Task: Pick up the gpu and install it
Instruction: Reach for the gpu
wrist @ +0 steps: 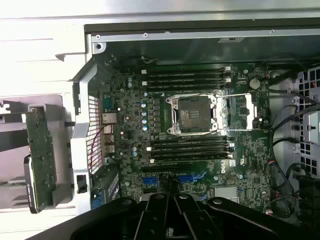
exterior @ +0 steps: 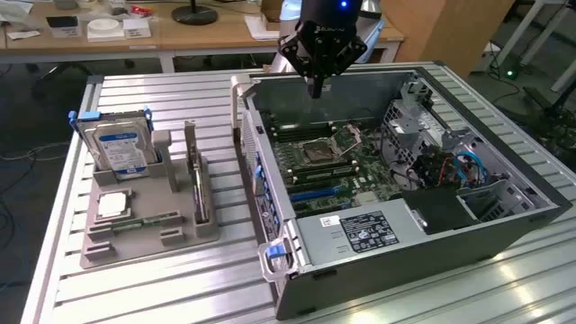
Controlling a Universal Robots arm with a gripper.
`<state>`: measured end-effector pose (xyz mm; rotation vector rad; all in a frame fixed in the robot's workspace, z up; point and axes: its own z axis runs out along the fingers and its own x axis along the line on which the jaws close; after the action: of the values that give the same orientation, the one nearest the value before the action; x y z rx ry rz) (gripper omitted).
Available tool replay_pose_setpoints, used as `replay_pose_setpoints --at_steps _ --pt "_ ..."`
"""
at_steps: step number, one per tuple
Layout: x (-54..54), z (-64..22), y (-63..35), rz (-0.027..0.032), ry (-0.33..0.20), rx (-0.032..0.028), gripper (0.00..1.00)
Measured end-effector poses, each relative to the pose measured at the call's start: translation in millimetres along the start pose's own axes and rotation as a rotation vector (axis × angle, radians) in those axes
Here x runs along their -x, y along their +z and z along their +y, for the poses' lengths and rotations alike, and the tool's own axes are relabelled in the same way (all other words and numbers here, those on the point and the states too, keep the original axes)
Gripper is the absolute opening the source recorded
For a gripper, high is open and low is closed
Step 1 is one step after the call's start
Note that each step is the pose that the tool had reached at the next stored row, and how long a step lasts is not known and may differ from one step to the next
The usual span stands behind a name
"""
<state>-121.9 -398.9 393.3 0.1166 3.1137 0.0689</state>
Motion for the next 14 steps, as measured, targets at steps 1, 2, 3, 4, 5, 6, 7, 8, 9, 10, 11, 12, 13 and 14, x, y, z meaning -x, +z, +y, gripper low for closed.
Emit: replay_pose_setpoints --at_steps 1,2,3,4,5,6,7,8,9,10,11,12,13,14 --pt "0.0 0.0 0.0 0.0 0.0 0.0 0.1" --pt "0.0 0.0 0.0 -0.0001 0.0 0.0 0.1" --pt "0.0 0.0 0.0 0.0 0.0 0.0 0.1" --pt "0.0 0.0 0.0 0.0 0.0 0.0 0.1" --pt "-0.7 0.0 0.0 0.0 0.0 -0.0001 0.1" --pt "-3.9 -0.3 -0.1 -0.0001 0.0 -0.0001 0.1" --pt "-4.6 -0.3 -0.1 -0.0001 0.0 0.0 0.1" --pt "-5.0 -0.3 -0.1 -0.0001 0.0 0.0 0.1" --pt "-5.7 -0.4 -0.1 0.0 0.0 0.0 0.1" --pt "-6.3 -0.5 -0.1 0.0 0.0 0.0 0.1" --pt "-6.9 -0.5 -0.2 0.0 0.0 0.0 0.1" --pt "-7.3 -0.5 -0.2 -0.0001 0.0 0.0 0.1" --pt "-7.9 -0.6 -0.2 0.0 0.0 0.0 0.1" --pt "-8.4 -0.6 -0.2 0.0 0.0 0.0 0.1"
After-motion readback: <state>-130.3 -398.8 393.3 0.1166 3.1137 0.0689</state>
